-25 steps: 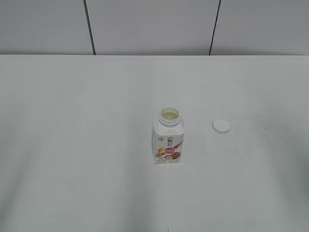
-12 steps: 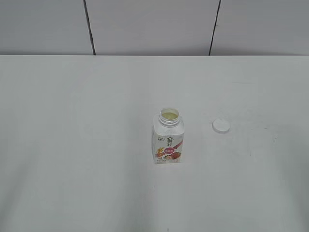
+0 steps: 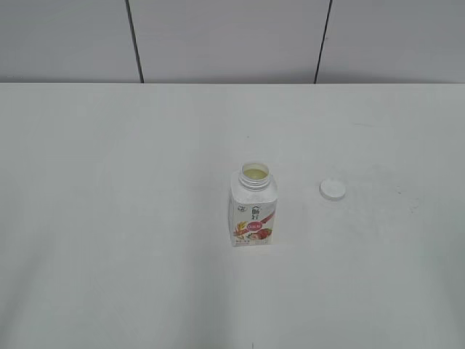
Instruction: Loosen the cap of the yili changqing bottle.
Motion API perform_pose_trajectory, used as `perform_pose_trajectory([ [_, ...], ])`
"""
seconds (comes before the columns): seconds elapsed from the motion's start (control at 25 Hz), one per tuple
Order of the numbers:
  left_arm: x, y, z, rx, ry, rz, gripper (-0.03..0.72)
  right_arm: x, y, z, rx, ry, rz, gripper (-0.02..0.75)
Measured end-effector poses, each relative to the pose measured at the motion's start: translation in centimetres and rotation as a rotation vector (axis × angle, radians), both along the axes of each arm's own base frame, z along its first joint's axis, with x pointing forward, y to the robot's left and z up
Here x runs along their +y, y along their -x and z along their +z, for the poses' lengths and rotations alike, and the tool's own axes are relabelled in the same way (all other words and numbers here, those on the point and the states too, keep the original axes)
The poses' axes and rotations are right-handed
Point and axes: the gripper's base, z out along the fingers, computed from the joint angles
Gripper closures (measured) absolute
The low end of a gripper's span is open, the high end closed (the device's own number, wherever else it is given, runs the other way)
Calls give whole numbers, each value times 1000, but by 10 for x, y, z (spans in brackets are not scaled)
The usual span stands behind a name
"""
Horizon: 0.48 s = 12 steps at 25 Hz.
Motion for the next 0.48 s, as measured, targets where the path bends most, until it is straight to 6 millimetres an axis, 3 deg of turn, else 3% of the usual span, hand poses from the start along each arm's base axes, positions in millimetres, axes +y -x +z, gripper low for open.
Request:
perform_pose_trajectory([
  [0.48, 0, 0, 0, 3, 2, -2, 144, -1, 7, -1, -46, -11, 7, 181],
])
